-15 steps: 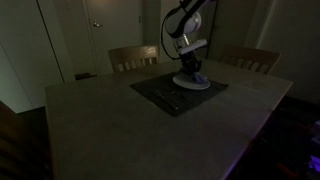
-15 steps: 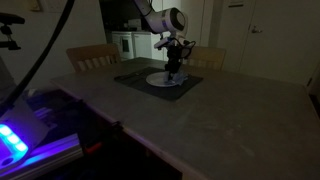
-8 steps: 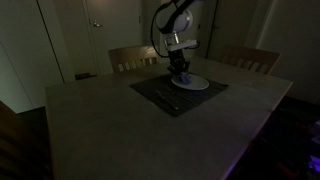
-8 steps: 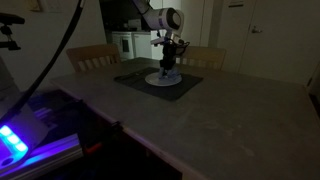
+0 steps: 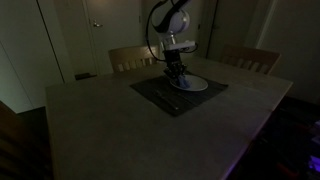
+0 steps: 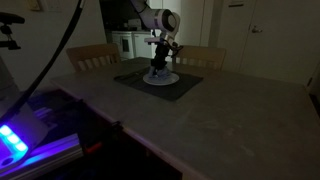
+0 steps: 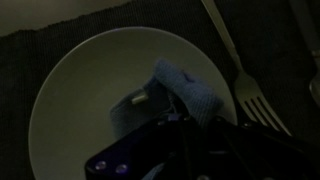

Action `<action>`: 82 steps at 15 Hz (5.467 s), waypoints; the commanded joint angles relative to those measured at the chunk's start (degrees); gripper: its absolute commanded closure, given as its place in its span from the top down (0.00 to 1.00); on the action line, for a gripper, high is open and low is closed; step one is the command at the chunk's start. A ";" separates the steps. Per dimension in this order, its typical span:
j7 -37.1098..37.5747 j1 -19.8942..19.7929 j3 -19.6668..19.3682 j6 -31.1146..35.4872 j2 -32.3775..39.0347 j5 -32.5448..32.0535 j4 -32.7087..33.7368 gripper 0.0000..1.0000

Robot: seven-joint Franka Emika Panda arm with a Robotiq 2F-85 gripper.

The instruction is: Use the towel to wipe the plate

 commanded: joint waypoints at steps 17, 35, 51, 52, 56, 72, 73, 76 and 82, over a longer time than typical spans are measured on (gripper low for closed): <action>10.68 0.73 -7.64 3.04 -4.33 -4.03 -9.55 0.02; 9.04 6.46 -3.80 0.78 -4.71 -5.90 -8.49 0.02; 8.52 1.96 -5.86 1.27 -3.98 -5.58 -10.96 0.02; 8.01 1.73 -5.81 1.39 -3.75 -5.76 -10.09 0.02; 6.22 2.14 -6.07 0.29 -1.38 -8.83 -2.95 0.02; 2.84 3.53 -0.04 1.68 -9.21 -2.50 -11.51 0.02; 2.72 3.28 0.00 2.10 -10.38 -1.62 -13.71 0.02; 3.67 3.19 -0.86 3.43 -13.58 -0.53 -19.61 0.02; 13.68 5.06 -5.22 17.36 -15.74 -4.33 -26.77 0.02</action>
